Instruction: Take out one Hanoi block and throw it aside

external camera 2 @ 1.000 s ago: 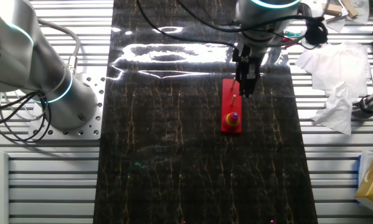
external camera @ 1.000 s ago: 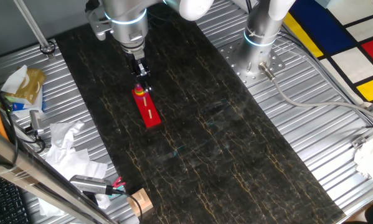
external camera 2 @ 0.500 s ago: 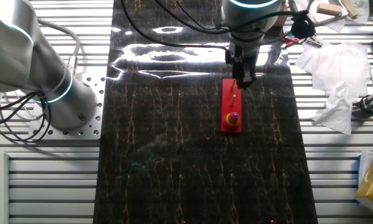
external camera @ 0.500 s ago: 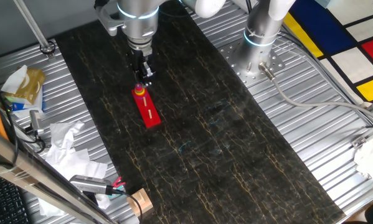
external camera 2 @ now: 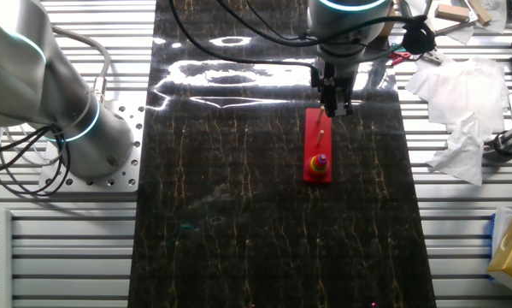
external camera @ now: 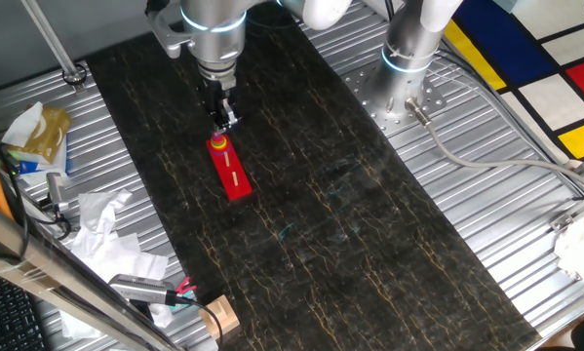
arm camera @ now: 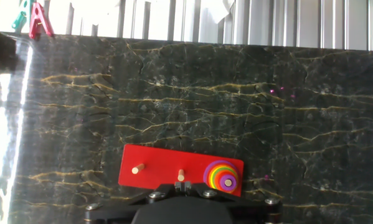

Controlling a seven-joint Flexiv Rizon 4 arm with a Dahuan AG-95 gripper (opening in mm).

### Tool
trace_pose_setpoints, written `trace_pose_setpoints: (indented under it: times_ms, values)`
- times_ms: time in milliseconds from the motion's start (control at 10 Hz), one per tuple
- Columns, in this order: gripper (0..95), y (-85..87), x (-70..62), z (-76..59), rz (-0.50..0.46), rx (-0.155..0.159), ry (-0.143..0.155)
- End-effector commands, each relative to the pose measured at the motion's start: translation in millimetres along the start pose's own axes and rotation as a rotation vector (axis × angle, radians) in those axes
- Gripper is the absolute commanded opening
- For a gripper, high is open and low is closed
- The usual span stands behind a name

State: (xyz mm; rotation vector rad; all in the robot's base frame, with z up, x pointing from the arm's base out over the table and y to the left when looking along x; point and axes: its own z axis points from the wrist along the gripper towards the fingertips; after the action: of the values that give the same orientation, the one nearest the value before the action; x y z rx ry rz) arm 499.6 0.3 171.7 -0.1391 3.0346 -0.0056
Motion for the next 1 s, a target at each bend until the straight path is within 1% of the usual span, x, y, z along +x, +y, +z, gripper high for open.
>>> trace_pose_setpoints:
  times_ms: [100,600,700,800,900,1000]
  values:
    - [0.0,0.2,-0.1,0.2,0.005,0.0,-0.001]
    - [0.0,0.2,-0.7,0.0,0.004,0.0,-0.003]
    - [19.0,0.1,-0.9,-0.1,0.002,-0.001,-0.003]
    - [19.0,0.1,-1.0,-0.1,0.003,-0.003,-0.003]
    - [38.0,0.1,-1.0,-0.2,0.003,-0.003,-0.004]
    - [38.0,0.0,-1.2,-0.2,0.005,-0.003,-0.004]
